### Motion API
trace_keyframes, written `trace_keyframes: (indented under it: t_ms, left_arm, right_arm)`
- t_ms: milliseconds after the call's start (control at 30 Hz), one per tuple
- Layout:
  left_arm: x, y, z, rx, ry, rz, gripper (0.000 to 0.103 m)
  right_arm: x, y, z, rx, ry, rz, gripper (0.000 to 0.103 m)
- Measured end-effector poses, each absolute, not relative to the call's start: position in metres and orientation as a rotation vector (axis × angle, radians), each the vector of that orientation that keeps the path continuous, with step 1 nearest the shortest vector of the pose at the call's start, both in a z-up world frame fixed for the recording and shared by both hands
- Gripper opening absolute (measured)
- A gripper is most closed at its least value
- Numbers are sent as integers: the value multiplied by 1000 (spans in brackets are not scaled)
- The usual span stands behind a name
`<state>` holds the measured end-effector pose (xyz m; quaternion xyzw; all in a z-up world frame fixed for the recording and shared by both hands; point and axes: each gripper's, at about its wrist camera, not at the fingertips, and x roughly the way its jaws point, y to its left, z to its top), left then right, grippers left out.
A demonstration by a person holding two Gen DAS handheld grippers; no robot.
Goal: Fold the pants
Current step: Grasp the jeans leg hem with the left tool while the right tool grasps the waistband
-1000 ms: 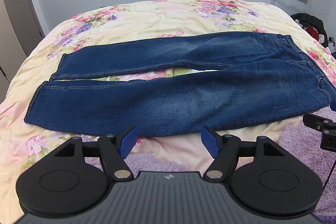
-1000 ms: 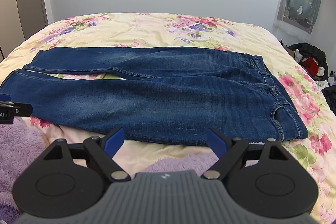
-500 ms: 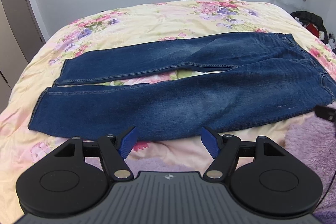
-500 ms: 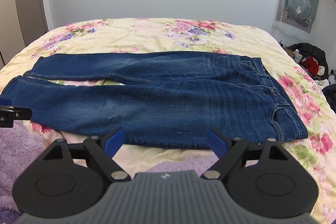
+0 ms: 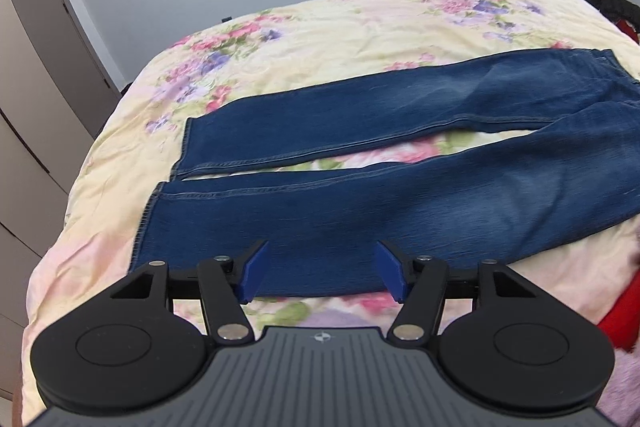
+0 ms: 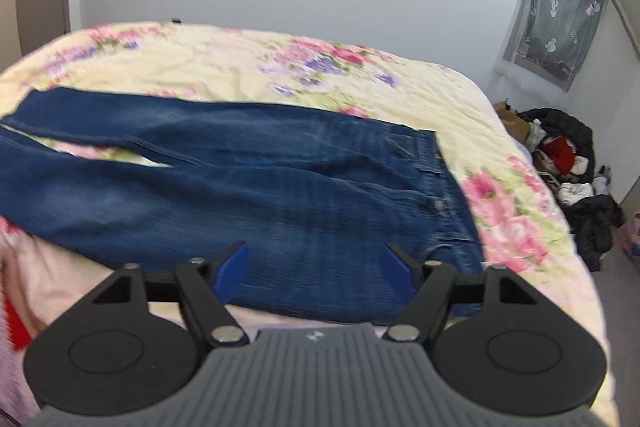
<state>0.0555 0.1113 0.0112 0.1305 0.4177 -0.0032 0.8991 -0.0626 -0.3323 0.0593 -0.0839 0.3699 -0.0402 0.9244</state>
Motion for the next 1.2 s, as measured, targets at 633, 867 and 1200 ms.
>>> trace_keyframes:
  t_ms: [633, 867, 1200]
  left_arm:
    - [87, 184, -101, 957, 968, -107, 69]
    - [85, 179, -145, 1200, 940, -139, 69]
    - [98, 170, -157, 1202, 931, -76, 47]
  right_arm:
    - [-16, -485, 0, -458, 926, -119, 43]
    - [-5, -472, -48, -491, 977, -55, 43]
    - [10, -465, -64, -534, 1005, 7, 43]
